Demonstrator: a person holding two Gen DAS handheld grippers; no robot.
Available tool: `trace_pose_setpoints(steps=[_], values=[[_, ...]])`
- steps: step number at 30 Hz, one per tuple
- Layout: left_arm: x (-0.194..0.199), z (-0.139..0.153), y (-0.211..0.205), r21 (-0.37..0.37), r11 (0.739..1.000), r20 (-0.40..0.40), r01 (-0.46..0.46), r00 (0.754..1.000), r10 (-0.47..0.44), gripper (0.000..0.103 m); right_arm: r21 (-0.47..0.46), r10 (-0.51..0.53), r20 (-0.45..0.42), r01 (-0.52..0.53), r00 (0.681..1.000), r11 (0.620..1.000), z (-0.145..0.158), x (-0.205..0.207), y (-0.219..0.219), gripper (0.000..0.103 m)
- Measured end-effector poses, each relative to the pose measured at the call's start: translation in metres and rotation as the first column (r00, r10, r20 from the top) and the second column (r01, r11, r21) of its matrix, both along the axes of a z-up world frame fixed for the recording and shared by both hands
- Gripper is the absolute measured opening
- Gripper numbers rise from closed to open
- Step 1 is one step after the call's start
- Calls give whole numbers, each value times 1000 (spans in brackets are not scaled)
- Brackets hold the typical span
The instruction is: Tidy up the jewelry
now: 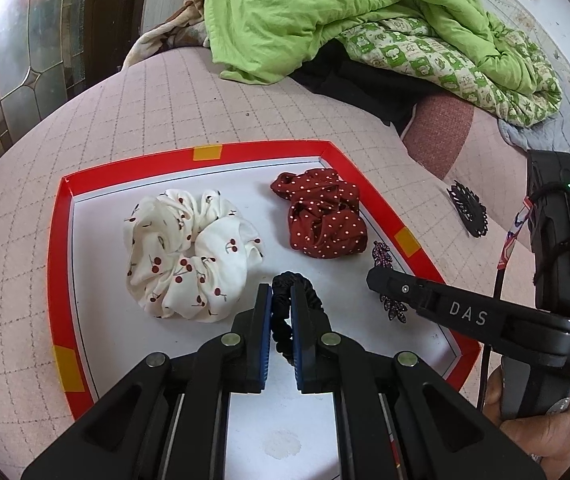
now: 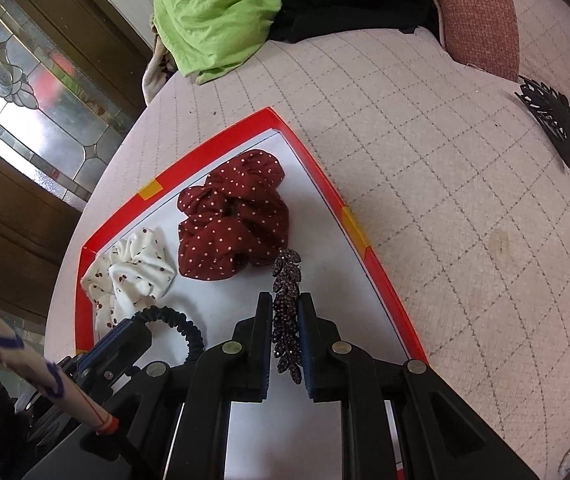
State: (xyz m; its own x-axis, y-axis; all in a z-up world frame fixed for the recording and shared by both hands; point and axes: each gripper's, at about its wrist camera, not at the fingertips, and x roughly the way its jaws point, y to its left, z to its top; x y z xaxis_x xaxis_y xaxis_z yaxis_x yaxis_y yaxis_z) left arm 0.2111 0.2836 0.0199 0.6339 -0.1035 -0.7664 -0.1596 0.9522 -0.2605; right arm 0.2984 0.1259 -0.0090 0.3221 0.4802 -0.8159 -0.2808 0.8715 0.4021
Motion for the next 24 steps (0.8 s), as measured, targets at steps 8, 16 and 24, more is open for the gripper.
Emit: trace_pose_setpoints(steps=[8,16,24], values=[[1,-2,1,-3,1000,-5,0,1000,0,12,12,-1,-9,1,1000,1000,1,-1,-1,20],[0,3,0,-10,1000,9,-7,1000,7,21,22,-4,7,4,1000,1000,8,-5,-5,27],[-6,20,-8,-7,1000,66,-5,998,6,25,69,-11,58,7,998,998,34,-23,-25,27]])
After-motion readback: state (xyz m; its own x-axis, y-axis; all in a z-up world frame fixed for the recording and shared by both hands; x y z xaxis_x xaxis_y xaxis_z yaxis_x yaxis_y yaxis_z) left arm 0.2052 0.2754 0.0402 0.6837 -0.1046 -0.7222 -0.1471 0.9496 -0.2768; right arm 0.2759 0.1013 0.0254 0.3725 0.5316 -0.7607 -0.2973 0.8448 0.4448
